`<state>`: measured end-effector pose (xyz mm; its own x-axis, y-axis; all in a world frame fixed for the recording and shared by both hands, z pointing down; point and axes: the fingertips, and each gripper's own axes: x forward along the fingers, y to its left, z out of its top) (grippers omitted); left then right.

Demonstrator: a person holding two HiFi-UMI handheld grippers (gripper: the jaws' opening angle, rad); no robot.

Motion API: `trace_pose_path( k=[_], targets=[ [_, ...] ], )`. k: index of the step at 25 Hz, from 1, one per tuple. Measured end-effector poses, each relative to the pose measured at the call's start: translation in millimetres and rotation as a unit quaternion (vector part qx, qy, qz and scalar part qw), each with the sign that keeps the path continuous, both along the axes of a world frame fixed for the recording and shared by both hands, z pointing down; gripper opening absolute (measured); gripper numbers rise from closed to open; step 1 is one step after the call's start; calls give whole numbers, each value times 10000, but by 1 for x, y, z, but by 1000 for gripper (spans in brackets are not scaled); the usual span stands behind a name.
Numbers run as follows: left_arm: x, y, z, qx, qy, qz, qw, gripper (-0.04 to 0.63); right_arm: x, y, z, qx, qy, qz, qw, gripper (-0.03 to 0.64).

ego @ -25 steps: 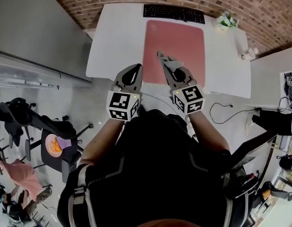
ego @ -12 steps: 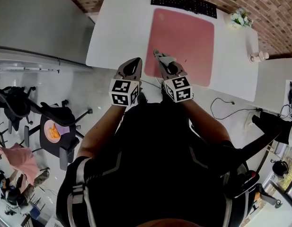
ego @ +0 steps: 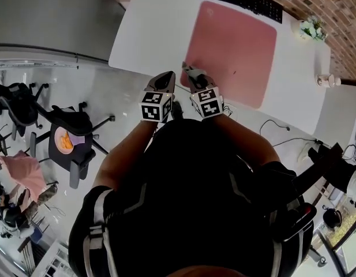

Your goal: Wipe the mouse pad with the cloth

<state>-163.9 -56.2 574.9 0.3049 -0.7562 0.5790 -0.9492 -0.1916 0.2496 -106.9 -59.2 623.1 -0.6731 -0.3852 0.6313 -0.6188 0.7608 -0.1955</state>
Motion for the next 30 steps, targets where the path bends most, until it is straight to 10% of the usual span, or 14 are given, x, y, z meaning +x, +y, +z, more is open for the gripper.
trace_pose_path(
  k=[14,30],
  targets=[
    [-16,12,33,-484,-36,-337,9983,0,-22,22,41,-614,162,-412,9971,31],
    [19,1,32,-583,204,140,9980,0,22,14,53,-824,345,434,9951,31]
  ],
)
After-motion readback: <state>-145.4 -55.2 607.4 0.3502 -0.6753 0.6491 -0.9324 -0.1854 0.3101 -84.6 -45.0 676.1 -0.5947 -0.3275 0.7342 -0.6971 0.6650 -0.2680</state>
